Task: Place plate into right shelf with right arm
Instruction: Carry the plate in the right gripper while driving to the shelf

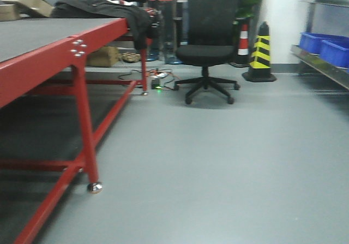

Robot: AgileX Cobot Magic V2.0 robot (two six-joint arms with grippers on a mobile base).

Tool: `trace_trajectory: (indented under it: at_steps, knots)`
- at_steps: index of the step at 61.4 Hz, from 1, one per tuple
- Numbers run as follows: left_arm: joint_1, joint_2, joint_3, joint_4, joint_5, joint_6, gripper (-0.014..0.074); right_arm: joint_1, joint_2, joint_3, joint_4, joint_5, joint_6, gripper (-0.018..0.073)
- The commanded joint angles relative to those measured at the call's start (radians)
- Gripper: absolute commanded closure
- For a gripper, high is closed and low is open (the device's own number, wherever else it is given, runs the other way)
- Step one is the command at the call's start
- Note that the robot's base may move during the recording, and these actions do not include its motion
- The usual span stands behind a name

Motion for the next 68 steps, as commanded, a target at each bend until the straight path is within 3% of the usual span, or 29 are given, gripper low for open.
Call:
trace_trajectory:
  at_steps: [1,68]
  knots:
    - [-0.002,-0.010,0.010,-0.008,-0.090,-0.007,0.0724,-0.003,0.009,-0.030,0.000,-0.093,-0.007,0.0509]
    - [-0.002,-0.010,0.010,-0.008,-0.090,-0.007,0.0724,-0.003,0.009,-0.030,0.000,-0.092,-0.007,0.0509]
